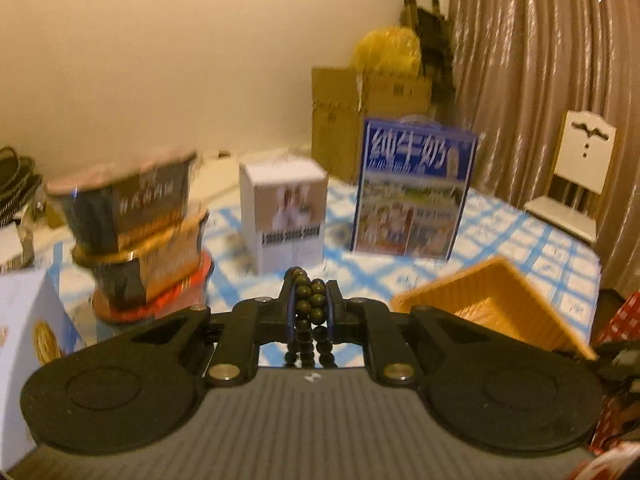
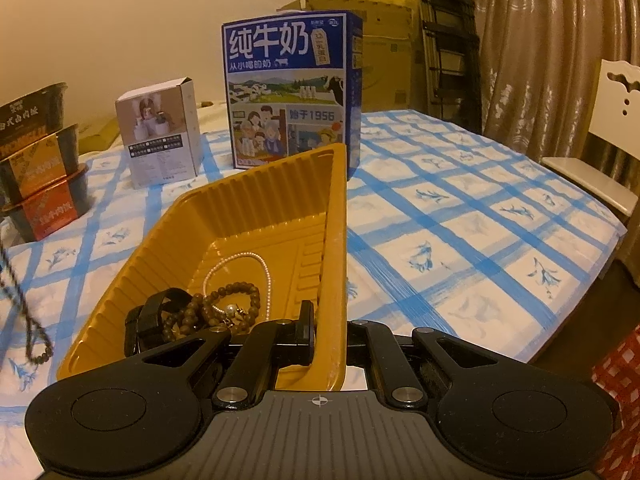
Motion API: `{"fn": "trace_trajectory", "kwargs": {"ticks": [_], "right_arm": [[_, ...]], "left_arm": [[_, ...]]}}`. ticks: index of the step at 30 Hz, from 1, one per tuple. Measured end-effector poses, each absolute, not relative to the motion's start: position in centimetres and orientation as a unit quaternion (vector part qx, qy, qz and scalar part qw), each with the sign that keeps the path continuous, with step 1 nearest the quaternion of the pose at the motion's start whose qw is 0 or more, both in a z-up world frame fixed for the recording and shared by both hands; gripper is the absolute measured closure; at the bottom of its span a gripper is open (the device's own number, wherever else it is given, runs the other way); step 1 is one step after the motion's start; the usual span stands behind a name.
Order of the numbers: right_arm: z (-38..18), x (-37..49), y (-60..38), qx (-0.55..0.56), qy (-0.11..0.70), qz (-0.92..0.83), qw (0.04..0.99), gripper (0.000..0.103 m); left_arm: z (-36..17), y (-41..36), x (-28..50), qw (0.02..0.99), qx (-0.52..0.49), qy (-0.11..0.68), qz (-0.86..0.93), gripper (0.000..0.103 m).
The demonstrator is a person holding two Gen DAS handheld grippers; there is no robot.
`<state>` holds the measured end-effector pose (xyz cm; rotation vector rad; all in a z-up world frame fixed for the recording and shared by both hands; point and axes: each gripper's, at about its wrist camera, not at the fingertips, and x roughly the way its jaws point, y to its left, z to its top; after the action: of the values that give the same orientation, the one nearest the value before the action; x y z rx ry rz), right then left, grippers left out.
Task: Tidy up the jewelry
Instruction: 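Lift the dark bead necklace and lower it into the orange tray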
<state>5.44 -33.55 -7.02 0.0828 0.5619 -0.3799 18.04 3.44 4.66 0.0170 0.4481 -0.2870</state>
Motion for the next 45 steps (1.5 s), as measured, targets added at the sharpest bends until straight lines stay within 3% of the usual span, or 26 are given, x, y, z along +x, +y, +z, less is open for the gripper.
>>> {"fn": "trace_trajectory", "kwargs": {"ticks": [13,29,35,45], "right_arm": [[-6.6,6.3,-33.2,0.036,0.269,-0.179,0.946,0.097],[-6.6,6.3,-33.1,0.037,0.271,-0.177,0.946,0.097],[-6.6,6.3,-33.2,0.039,0.271,-0.176,0.946,0.097],[-7.0,6.2,-33.5,0.046,0.273,-0.175,0.945,0.097]], "left_arm": [[10.6,-0.2,18.1,0.968,0.022,0.157,-0.195,0.090],[12.2,-9.3,18.0,0.932,-0.015,0.129,-0.337,0.090],[9.8,-12.6,19.1,0.911,-0.036,0.167,-0.376,0.090],[0.2,-16.0,21.9,0.876,-0.050,0.306,-0.369,0.090]]}}
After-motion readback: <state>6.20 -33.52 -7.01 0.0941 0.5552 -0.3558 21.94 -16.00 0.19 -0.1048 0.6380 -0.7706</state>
